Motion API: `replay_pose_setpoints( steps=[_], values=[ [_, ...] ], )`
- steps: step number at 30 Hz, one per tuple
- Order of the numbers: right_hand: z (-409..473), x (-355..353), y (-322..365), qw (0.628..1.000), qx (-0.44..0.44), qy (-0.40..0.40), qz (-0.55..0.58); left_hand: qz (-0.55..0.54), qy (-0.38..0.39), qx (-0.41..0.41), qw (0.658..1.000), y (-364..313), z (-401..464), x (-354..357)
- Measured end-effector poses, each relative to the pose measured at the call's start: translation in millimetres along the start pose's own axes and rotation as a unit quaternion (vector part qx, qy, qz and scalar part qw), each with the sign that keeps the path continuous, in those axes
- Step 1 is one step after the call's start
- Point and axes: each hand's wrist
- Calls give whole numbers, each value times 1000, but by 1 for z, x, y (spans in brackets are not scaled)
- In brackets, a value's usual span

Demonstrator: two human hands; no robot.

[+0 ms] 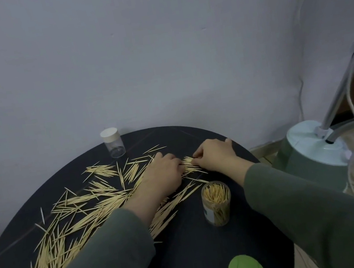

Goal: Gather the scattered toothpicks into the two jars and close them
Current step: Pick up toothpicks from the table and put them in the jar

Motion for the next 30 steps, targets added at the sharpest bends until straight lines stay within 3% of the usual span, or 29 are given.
replay_pose_setpoints(
  steps=[10,19,30],
  values=[
    [-21,-9,-4,996,-73,34,-32,67,24,50,996,1,-36,-10],
    [-45,-28,-18,981,-136,112,-85,5,-18,60,998,-2,-60,-3],
    [-54,-20,-13,980,-134,73,-130,-17,18,85,996,-1,-52,0]
  ],
)
Point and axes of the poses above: each hand's wrist, its own z-axis towards the middle knuckle, its own x-axis out of the palm, y = z × x, and after that the axes turned 6 degrees about -z, right-handed
